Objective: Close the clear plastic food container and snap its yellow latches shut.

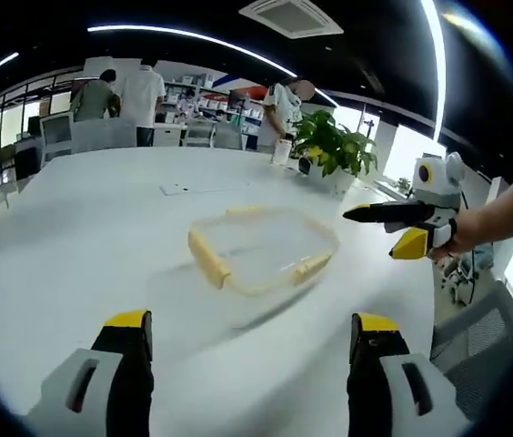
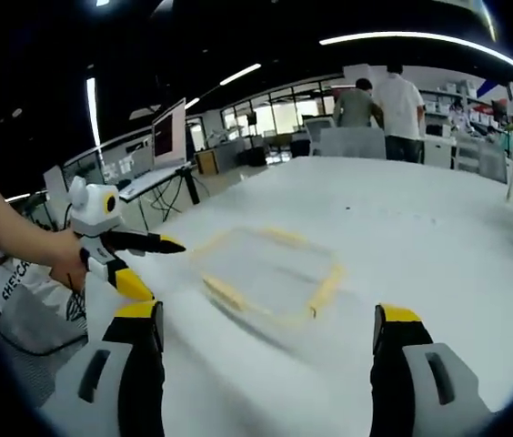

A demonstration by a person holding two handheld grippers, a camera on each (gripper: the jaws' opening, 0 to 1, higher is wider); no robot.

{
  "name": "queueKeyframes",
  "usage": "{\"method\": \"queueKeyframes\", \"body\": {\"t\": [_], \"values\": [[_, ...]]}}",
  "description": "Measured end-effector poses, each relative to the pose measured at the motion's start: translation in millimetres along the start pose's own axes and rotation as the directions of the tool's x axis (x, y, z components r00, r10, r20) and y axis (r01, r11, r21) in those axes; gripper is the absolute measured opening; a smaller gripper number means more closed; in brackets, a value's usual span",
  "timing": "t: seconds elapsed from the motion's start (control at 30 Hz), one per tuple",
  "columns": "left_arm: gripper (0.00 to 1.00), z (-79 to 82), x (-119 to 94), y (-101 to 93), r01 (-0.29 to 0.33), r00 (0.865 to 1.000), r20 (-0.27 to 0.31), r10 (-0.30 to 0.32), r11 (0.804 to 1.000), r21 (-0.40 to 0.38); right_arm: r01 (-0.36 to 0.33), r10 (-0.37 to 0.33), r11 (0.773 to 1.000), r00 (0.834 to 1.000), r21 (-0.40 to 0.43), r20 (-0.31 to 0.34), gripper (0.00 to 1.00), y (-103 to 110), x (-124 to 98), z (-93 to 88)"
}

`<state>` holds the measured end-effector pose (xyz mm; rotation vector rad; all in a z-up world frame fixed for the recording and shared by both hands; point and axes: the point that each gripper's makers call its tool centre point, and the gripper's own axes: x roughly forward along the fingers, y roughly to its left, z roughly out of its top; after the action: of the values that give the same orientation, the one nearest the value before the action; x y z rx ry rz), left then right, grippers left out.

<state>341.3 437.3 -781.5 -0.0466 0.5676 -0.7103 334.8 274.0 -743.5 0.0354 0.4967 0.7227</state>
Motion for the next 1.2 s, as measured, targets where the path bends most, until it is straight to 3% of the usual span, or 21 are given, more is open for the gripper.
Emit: {"method": "queueKeyframes", "body": {"t": [0.2, 0.8, 1.2], "values": [[0.86, 2.5, -13, -1.3, -0.005, 1.000, 0.022, 0.005, 1.000, -0.014, 0.003, -0.003, 1.000, 1.000, 0.003, 0.010, 0.93, 2, -7, 2.5], [0.83, 0.4, -42, -2.5, -0.034, 0.999, 0.034, 0.034, 0.999, -0.022, 0.044, -0.044, 0.998, 0.999, 0.049, -0.001, 0.88, -12, -40, -15.3], [0.82, -11.5, -65, -4.5, -0.061, 0.997, 0.036, 0.064, 0.996, -0.068, 0.077, -0.078, 0.992, 0.997, 0.101, 0.007, 0.86, -13, -60, -24.5]]}}
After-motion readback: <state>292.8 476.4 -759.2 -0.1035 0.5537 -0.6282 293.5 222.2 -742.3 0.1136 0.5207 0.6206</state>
